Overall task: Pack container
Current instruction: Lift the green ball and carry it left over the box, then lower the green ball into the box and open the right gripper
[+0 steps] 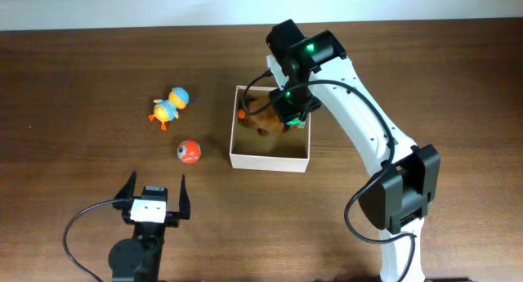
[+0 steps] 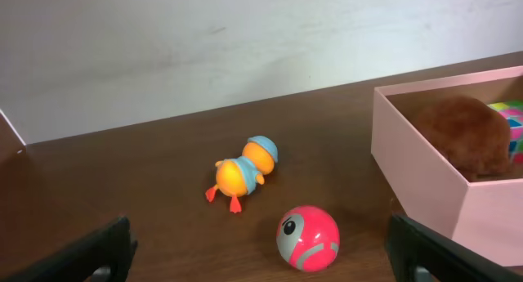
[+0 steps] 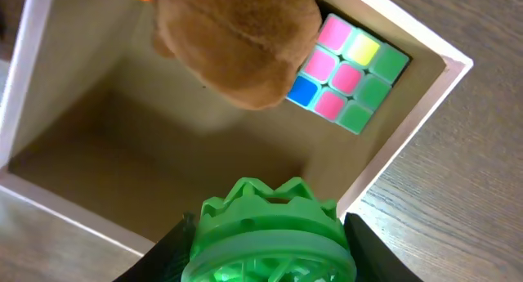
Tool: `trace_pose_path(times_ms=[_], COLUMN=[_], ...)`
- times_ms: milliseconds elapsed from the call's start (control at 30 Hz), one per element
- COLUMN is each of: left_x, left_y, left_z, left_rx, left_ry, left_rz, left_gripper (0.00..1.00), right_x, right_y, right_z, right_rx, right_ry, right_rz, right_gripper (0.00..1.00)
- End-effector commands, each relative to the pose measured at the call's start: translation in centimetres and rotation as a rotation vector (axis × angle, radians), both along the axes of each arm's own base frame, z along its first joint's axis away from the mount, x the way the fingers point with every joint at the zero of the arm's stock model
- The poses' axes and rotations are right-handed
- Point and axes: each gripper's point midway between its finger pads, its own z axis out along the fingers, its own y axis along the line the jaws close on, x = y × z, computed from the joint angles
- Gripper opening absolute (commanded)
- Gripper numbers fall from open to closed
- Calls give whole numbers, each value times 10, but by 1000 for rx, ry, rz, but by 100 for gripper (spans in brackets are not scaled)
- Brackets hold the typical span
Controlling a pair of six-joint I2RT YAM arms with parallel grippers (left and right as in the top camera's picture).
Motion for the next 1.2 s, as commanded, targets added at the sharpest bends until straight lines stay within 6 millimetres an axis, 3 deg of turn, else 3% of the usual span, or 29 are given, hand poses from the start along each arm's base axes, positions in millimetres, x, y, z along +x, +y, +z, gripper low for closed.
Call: trace_pose_path(times_ms=[0,533,1167], left_x=[0,0,0], left_y=[1,1,1], left_z=[-1,-1,-1], left_rx=[13,13,13], left_ry=[-2,-2,-2], left_rz=[7,7,7], left_gripper=[99,99,99], right_x=[2,-5,-6], right_y=[-8,-11,-12], right_z=[-7,-57,-66], right_rx=[-26,-46,-49], right_ry=[-9,35,39], right_rz=[0,0,-1], right_gripper=[40,40,40])
